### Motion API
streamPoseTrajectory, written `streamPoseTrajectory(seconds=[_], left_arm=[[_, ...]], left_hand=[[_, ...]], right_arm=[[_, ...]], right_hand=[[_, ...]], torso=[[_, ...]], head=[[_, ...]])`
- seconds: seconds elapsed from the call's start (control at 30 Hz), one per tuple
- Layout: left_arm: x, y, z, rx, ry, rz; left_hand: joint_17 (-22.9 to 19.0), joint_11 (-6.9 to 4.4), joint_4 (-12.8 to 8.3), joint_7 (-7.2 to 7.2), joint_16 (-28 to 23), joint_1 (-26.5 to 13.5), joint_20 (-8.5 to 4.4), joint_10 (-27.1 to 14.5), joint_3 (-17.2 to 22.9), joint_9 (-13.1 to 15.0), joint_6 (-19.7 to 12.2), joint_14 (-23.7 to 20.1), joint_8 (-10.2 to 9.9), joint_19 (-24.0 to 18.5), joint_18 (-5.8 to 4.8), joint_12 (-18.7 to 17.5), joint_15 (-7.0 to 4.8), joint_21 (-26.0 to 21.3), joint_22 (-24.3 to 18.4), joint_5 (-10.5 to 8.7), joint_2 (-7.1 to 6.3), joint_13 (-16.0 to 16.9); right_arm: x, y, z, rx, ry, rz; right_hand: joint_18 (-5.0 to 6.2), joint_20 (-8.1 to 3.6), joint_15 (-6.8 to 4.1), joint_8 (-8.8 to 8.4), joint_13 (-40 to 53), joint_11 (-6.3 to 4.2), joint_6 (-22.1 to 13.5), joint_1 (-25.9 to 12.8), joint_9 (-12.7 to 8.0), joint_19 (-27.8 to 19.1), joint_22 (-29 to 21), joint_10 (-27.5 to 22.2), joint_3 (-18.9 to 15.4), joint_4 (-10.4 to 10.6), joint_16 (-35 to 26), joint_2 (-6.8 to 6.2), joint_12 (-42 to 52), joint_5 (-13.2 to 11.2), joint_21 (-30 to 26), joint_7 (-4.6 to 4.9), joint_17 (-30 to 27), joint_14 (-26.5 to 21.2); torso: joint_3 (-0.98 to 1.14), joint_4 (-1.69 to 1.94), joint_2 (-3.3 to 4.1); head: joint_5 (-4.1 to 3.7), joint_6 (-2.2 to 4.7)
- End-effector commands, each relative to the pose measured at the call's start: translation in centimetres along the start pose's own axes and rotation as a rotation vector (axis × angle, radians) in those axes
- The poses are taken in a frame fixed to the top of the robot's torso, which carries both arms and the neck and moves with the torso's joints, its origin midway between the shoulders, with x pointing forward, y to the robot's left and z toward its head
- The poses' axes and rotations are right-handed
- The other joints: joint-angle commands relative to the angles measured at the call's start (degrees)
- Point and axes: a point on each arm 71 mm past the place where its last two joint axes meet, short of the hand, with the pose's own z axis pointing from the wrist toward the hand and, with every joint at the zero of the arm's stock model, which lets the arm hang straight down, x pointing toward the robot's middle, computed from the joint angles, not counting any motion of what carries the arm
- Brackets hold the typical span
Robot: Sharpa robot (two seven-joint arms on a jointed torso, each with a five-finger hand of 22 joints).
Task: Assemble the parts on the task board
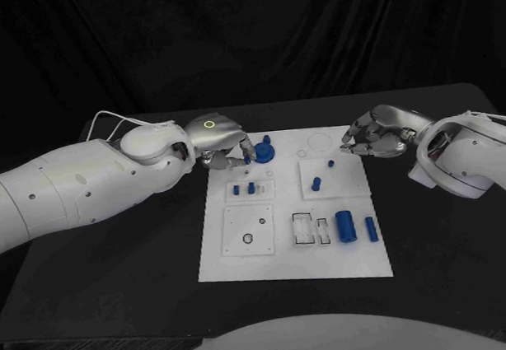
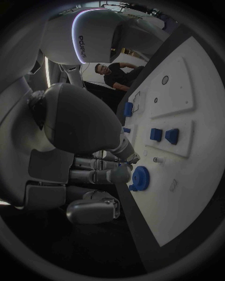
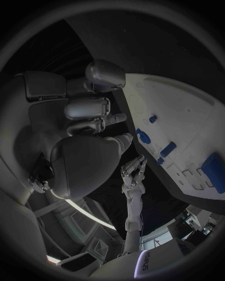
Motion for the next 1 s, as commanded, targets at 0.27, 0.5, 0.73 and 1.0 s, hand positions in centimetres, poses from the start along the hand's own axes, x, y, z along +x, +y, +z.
streamPoseTrajectory(seconds=[0.27,0.5,0.73,1.0], left_arm=[[0.4,0.4,-0.1,-0.024,0.079,-0.019],[0.6,0.7,0.2,-0.048,0.078,-0.016],[0.9,0.7,0.5,-0.06,0.077,-0.016],[1.4,0.6,0.7,-0.06,0.086,-0.023]], left_hand=[[-0.5,0.07,0.6,0.03,-0.4,-0.3,0.04,-0.4,0.0,-0.4,-0.7,-0.7,-0.2,-0.6,0.09,-0.6,0.09,-0.5,10.3,-0.29,-0.91,-0.4],[-0.5,0.14,0.6,0.11,-0.4,0.0,0.05,-0.3,0.2,-0.6,-0.6,-0.8,-0.1,-0.6,0.09,-0.6,0.09,-0.4,10.3,-0.17,-0.88,-0.5],[-0.5,0.24,0.6,0.22,-0.4,0.0,0.05,-0.2,0.3,-0.6,-0.6,-0.8,-0.1,-0.6,0.1,-0.7,0.09,-0.5,10.3,-0.1,-0.92,-0.5],[-0.6,0.29,0.6,0.27,-0.5,0.1,0.05,-0.1,0.3,-0.7,-0.6,-0.9,-0.1,-0.7,0.1,-0.7,0.1,-0.5,10.3,-0.05,-0.92,-0.6]], right_arm=[[0.4,-0.2,-0.1,0.013,0.016,0.001],[0.5,-0.2,-0.1,0.013,0.02,0.002],[0.6,-0.2,-0.1,0.014,0.021,0.002],[0.6,-0.3,-0.1,0.015,0.02,0.003]], right_hand=[[1.12,-0.01,0.33,-0.05,15.1,0.32,0.5,0.2,-0.1,-0.3,6.6,6.0,0.0,0.2,-0.2,-0.19,0.2,0.3,-0.4,0.08,6.2,3.8],[1.11,-0.01,0.33,-0.05,15.1,0.31,0.5,0.2,-0.1,-0.3,6.6,6.0,0.0,0.2,-0.2,-0.19,0.2,0.3,-0.4,0.07,6.2,3.8],[1.11,-0.01,0.33,-0.05,15.1,0.31,0.5,0.2,-0.1,-0.3,6.6,6.0,0.0,0.2,-0.2,-0.19,0.2,0.3,-0.4,0.07,6.2,3.8],[1.11,-0.01,0.32,-0.05,15.1,0.31,0.6,0.3,-0.1,-0.3,6.6,6.0,0.1,0.1,-0.3,-0.2,0.2,0.2,-0.4,0.07,6.1,3.8]], torso=[[-0.1,0.04,0.17],[-0.23,-0.03,0.26],[-0.21,-0.09,0.26],[-0.17,-0.16,0.24]], head=[[0.17,0.0],[0.33,0.0],[0.46,0.0],[0.4,0.0]])
